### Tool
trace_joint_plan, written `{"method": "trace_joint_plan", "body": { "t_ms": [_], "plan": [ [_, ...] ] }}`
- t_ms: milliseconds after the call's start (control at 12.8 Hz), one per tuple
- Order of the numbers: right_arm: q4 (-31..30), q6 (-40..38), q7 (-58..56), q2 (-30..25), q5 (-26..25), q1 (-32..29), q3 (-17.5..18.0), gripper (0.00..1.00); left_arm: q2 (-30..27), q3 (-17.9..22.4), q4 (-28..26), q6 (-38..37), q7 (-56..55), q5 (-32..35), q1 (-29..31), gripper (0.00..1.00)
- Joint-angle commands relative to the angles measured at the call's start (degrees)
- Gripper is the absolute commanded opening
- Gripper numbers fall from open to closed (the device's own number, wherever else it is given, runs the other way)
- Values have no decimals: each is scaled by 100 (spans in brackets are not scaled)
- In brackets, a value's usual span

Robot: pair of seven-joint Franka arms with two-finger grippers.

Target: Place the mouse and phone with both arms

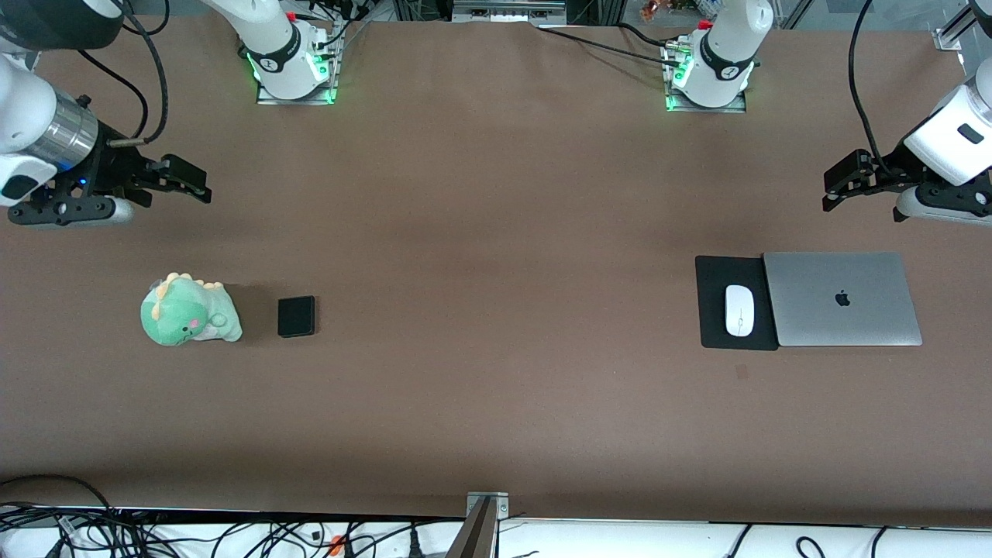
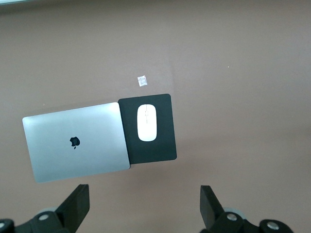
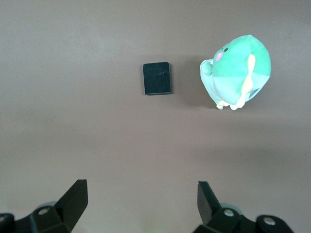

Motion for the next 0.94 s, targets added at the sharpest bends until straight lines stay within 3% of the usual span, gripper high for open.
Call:
{"method": "trace_joint_plan", "body": {
  "t_ms": [0,157,392,863],
  "plan": [
    [-22,-137,-40,-120,-132,-32,27,100,-21,10,71,-147,90,75,-1,100],
    [-22,-137,-49,-156,-220,-102,70,100,-21,10,71,-183,99,75,25,100],
    [-22,-137,-76,-164,-228,-445,404,100,-21,10,71,-191,99,75,34,100],
    [197,-312,-67,-86,-491,-367,448,100,-21,10,71,-191,99,75,34,100]
  ]
}}
